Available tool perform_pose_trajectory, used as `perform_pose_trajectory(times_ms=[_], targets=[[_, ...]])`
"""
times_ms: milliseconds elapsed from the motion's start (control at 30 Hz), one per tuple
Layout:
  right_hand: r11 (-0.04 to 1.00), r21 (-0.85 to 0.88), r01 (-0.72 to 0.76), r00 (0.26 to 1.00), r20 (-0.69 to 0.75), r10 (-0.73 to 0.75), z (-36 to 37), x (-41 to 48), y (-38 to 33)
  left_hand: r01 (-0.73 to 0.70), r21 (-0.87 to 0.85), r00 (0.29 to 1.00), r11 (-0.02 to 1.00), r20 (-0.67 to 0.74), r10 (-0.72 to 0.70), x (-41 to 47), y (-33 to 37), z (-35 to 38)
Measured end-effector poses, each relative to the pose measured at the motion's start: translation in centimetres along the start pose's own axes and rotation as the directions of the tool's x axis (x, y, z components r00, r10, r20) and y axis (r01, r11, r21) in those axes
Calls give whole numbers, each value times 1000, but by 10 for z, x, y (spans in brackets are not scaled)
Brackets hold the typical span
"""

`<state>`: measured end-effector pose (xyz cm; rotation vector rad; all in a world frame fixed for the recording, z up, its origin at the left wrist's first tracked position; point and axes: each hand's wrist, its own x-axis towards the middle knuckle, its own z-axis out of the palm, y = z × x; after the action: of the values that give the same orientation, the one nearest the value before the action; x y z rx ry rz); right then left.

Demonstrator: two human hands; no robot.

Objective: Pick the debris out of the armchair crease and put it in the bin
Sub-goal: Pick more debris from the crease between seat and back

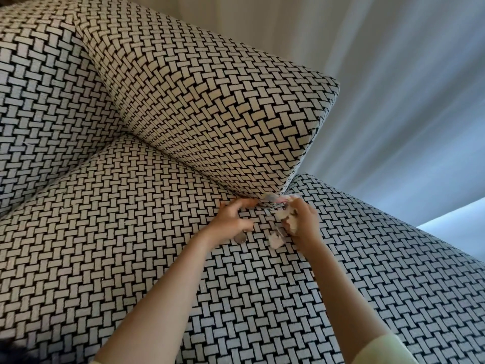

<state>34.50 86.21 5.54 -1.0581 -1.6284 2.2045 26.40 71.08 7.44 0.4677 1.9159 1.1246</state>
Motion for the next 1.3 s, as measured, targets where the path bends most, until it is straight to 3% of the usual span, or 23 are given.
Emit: perform_pose_trajectory(times_ms=[100, 167, 233, 267, 300, 333, 400, 500, 600, 733, 833, 933, 1033, 1200, 1300], targets=[[996, 82, -40, 999, 15, 39, -6, 0, -1, -17, 7, 999, 1000, -37, 17, 3, -2, 3], [1000, 30, 3, 1000, 26, -3, -6, 0, -1, -10, 287, 995, 958, -89, 37, 10, 0, 8], [991, -99, 85, 996, 22, -83, 0, -1, -1, 11, 640, 990, 769, -114, 81, 19, 4, 18], [958, -246, 147, 989, 7, -150, 2, 1, 1, 45, 719, 985, 693, -146, 89, 23, 6, 25], [867, -452, 210, 970, -13, -242, 3, 6, 3, 99, 747, 976, 657, -200, 80, 27, 10, 34], [702, -663, 260, 939, 4, -344, 4, 12, 5, 160, 744, 964, 649, -260, 60, 31, 14, 41], [417, -859, 297, 896, 100, -432, 1, 21, 2, 242, 709, 948, 663, -319, -5, 37, 19, 49], [277, -940, 200, 949, 116, -292, -9, 34, -13, 251, 665, 952, 703, -302, -54, 45, 24, 43], [-19, -984, 175, 963, 175, -206, -7, 44, -26, 308, 649, 946, 696, -287, -151, 58, 27, 35], [-317, -930, 187, 978, 207, -31, 5, 62, -42, 415, 665, 905, 621, -230, -359, 76, 33, 30], [-519, -834, 188, 979, 200, 34, 15, 72, -43, 391, 656, 918, 645, -222, -330, 70, 30, 27], [-504, -852, 138, 989, 150, 17, 22, 73, -37, 309, 662, 950, 682, -250, -187, 58, 25, 24], [-429, -891, 152, 985, 172, -9, 21, 65, -38, 296, 624, 953, 724, -239, -184, 57, 21, 19], [-159, -961, 228, 972, 214, 98, 8, 46, -41, 278, 623, 961, 731, -190, -203, 56, 21, 14], [-57, -971, 232, 965, 222, 143, 6, 42, -36, 309, 638, 951, 705, -207, -229, 57, 24, 16]])
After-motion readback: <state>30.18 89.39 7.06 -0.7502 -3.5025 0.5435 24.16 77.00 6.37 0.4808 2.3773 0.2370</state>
